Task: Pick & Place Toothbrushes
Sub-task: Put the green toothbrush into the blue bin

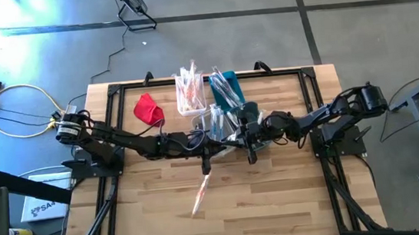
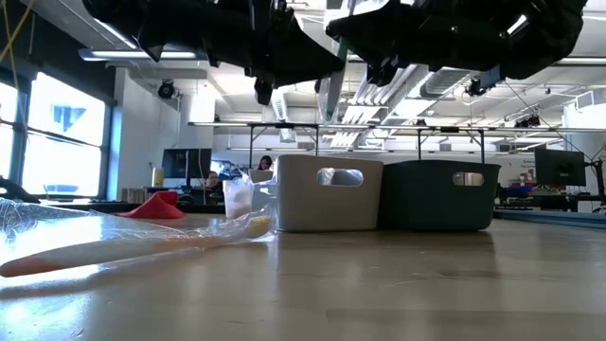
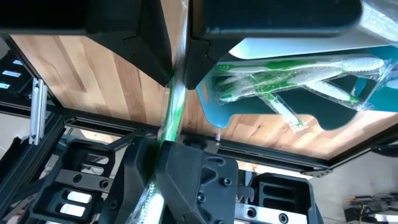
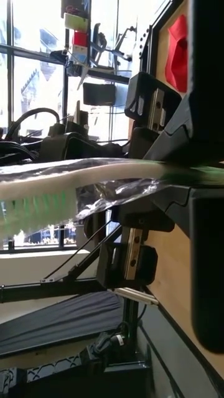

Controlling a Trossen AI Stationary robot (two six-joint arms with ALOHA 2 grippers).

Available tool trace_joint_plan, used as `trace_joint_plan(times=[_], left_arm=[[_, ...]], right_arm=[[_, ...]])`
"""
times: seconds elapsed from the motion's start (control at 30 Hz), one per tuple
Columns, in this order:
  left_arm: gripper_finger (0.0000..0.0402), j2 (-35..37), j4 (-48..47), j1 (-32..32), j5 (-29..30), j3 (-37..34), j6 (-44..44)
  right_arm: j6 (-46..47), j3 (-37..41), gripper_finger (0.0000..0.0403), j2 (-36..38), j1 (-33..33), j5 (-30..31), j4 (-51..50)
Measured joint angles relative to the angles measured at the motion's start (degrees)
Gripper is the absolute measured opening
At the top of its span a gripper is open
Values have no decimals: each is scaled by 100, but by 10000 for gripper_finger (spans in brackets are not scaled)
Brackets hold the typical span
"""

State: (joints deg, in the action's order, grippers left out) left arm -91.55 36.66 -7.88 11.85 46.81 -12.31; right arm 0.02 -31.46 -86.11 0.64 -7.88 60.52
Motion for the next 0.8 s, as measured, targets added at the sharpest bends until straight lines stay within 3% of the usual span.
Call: trace_joint_plan(times=[0.1, 0.5, 0.63, 0.8], left_arm=[[47, 2, -51, 0, 29, 2, -10], [200, 2, -124, -2, 54, 4, 7], [222, 2, -213, -2, 41, 4, 2], [225, 109, -262, -2, -397, 4, -20]], right_arm=[[-5, 0, 18, 0, 0, -2, -5], [-5, 0, 17, 2, -2, 21, 20], [-19, 0, 17, 2, -2, 18, -43], [-22, 0, 17, 2, -9, 31, -169]])
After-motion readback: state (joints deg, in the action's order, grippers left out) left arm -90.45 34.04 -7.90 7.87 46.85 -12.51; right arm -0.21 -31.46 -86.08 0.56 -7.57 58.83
